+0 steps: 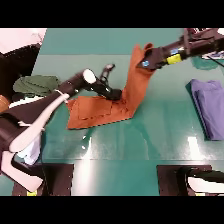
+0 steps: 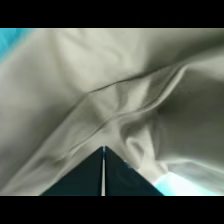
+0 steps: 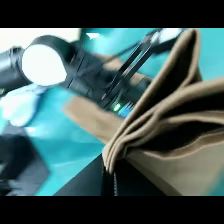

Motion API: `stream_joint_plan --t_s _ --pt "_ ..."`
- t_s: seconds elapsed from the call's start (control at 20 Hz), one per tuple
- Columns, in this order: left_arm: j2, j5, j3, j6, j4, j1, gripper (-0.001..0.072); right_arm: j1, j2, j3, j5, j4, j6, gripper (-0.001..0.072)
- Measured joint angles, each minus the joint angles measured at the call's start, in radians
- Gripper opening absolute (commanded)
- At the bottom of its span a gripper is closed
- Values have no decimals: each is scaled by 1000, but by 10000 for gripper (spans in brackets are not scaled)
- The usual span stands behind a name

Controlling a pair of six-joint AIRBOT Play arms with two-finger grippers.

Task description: Fold the shirts.

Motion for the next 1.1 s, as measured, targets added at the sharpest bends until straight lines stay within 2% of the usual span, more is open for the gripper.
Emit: stream_joint_plan --t_s 0.2,0.25,0.35,0.4,0.5,0.55,0.65,0.75,0.95,1.0,1.1 --pt "144 -44 7 0 75 137 25 130 -53 2 -62 83 -40 17" --pt "240 -62 9 0 124 226 24 232 -105 2 -128 122 -71 45" --pt "338 -73 10 0 177 320 24 338 -172 3 -216 145 -97 360" --pt "384 -80 10 0 196 364 25 387 -207 3 -261 152 -115 466" --pt "455 -89 10 1 220 434 25 459 -270 3 -330 162 -146 469" --pt "480 -97 11 1 230 464 24 477 -295 3 -344 162 -156 440" --pt "517 -116 11 1 241 506 25 486 -330 3 -332 159 -165 425" --pt "535 -143 11 2 245 527 25 453 -344 -4 -283 122 -156 355" --pt "551 -196 11 10 252 545 25 309 -283 -133 -230 15 -119 355" --pt "552 -206 11 15 252 547 24 258 -255 -192 -228 -14 -106 365" --pt "554 -220 10 24 254 549 25 153 -195 -320 -228 -43 -86 512"
